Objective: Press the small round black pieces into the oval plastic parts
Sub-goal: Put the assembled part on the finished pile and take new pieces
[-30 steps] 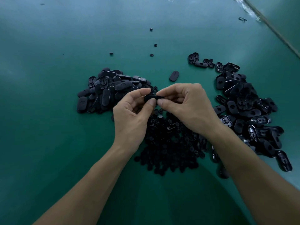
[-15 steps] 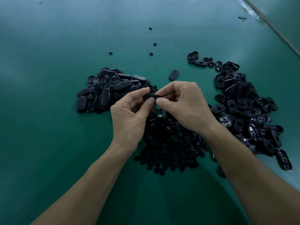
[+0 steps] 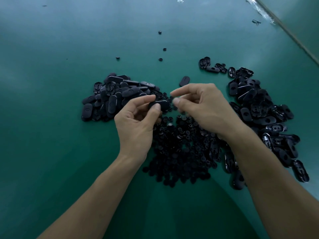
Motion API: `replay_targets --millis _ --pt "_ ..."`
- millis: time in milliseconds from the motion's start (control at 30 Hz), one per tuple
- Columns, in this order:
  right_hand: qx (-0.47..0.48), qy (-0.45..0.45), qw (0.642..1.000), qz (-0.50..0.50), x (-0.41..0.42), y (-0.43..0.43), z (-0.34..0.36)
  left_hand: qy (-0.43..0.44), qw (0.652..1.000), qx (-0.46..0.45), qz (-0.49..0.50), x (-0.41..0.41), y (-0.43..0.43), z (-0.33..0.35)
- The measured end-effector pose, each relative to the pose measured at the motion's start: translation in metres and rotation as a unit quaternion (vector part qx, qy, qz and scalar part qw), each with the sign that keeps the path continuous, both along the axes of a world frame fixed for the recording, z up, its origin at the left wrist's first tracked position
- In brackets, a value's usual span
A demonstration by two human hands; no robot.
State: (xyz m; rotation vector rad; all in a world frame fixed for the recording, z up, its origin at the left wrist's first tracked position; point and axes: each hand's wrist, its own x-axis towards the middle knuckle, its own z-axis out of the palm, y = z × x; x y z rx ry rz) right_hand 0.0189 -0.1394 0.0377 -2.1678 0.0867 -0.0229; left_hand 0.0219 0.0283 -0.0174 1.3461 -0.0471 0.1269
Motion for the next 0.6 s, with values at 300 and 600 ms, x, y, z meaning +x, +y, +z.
replay_targets --millis 300,600 --pt "-0.261 0.073 0.962 -0.015 -0.002 -0.045 -0.006 0.045 0.994 -0.071 0.072 0.004 -0.001 0.002" --pt "-0.268 -0.027 0.96 -0.079 -0.001 -0.041 -0.019 0.047 0.996 0.004 0.073 0.005 0.0 -0.003"
